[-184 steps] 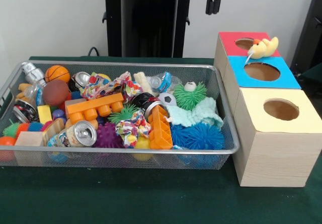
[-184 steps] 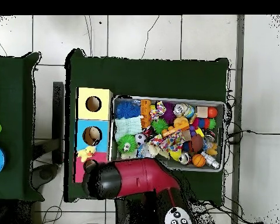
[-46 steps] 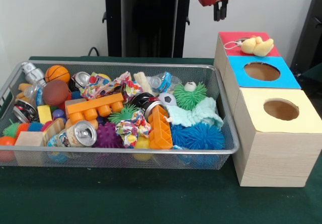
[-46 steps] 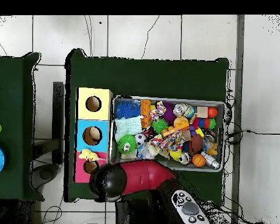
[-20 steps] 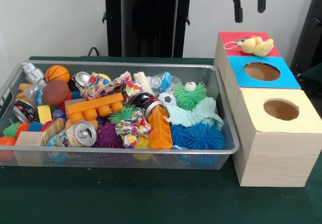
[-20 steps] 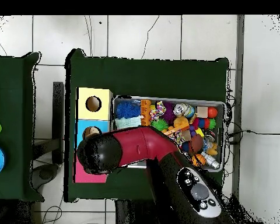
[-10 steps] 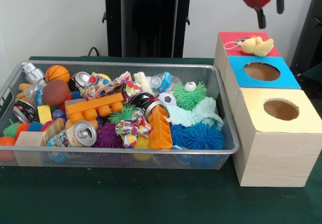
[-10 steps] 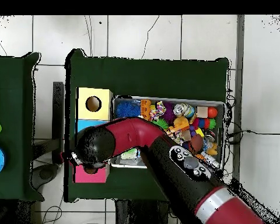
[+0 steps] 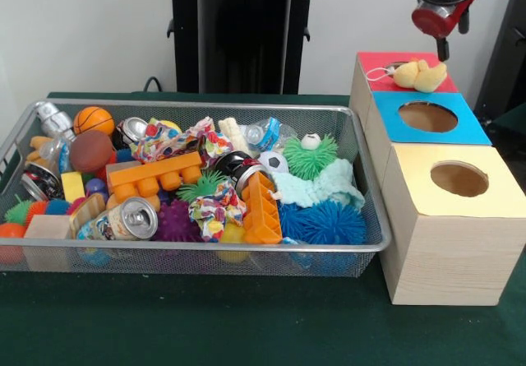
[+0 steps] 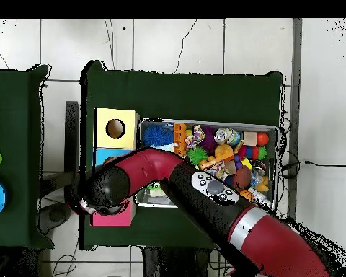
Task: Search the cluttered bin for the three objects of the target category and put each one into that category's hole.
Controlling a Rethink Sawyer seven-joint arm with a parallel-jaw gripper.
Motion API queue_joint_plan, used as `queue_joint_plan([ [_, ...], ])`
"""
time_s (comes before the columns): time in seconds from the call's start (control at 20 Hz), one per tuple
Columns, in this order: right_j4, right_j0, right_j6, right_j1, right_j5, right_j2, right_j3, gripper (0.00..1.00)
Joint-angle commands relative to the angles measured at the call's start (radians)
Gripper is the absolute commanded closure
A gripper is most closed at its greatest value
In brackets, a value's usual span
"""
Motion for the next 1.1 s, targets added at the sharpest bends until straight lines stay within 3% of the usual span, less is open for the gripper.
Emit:
queue_joint_plan([
  [0.05, -0.098, -0.066, -0.294, 0.039, 0.071, 0.068, -0.021, 0.00],
  [0.35, -0.133, -0.110, -0.303, 0.041, 0.088, 0.101, -0.013, 0.00],
  [1.1, -0.078, -0.164, -0.250, 0.009, 0.205, 0.179, 0.002, 0.00],
])
